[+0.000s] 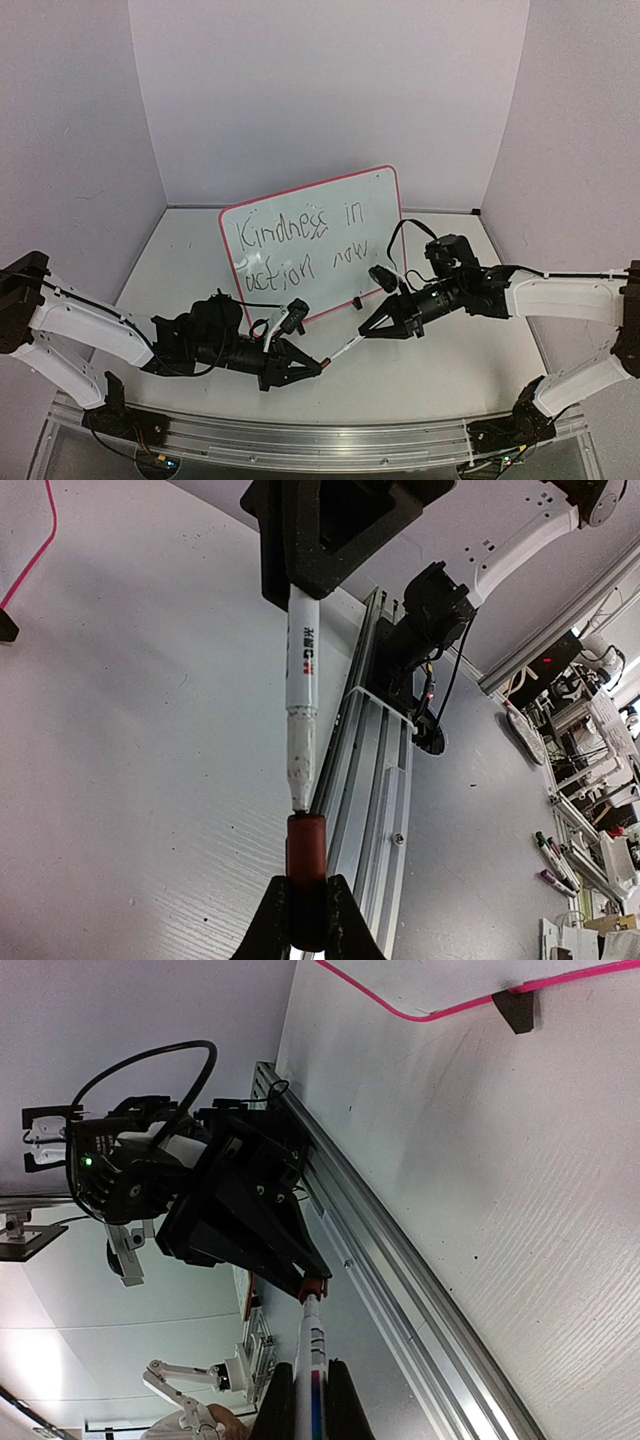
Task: Write a sentence on the whiteboard
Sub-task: Insert the whiteboard marker without the cap into the pen cap.
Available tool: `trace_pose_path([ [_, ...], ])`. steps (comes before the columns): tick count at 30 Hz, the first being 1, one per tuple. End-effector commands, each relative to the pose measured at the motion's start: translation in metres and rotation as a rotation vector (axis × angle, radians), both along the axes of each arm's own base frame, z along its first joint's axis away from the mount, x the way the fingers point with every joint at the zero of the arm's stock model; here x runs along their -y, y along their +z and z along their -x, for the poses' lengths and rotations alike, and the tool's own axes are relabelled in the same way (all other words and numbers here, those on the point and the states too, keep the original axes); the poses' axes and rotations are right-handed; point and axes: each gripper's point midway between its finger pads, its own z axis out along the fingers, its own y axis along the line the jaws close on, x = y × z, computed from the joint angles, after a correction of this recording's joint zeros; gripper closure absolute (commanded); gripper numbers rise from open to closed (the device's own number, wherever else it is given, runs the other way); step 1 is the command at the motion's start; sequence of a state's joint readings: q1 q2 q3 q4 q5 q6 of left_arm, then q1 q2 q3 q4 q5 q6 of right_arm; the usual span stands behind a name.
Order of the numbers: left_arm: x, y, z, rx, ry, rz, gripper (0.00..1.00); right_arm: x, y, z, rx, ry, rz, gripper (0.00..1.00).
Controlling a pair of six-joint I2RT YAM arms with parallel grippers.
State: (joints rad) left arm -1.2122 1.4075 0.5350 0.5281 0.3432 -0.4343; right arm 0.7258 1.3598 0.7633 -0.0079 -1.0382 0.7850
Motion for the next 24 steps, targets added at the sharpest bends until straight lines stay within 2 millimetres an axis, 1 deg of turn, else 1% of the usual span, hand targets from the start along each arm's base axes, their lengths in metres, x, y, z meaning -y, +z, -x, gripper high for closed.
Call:
trace_pose_path([
  [1, 0.004, 0.02, -0.001, 0.014, 0.01, 0.075, 1.0, -0.002, 0.004, 0.002, 0.016, 0.009, -0.019, 1.0],
  [9, 0.007, 0.019, -0.001, 0.008, 0.005, 0.076, 1.0, -0.002, 0.004, 0.003, 0.017, 0.013, -0.021, 1.0],
  [24, 0.012, 0.028, -0.004, 0.036, 0.003, 0.088, 1.0, -0.014, 0.007, 0.009, 0.02, 0.059, -0.028, 1.0],
])
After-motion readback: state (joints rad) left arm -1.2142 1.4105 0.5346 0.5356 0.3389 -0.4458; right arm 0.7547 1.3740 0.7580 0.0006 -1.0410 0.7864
